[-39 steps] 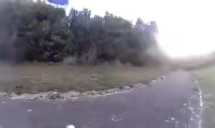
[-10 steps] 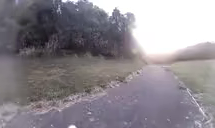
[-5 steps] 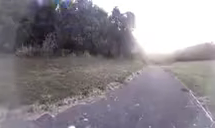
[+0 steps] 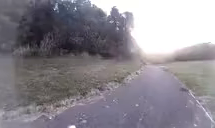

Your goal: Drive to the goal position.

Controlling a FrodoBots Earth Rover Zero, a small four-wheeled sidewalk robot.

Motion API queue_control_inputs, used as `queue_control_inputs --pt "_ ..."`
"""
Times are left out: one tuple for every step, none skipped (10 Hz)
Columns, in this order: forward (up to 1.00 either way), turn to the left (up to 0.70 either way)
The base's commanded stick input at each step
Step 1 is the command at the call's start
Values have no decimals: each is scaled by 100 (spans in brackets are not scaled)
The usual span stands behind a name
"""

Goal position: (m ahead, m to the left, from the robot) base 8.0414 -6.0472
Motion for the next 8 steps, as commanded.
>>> queue_control_inputs --pt "0 -45" --pt "0 -45" --pt "0 -45" --pt "0 -45" --pt "0 -45" --pt "0 -45" --pt "0 -45" --pt "4 -43"
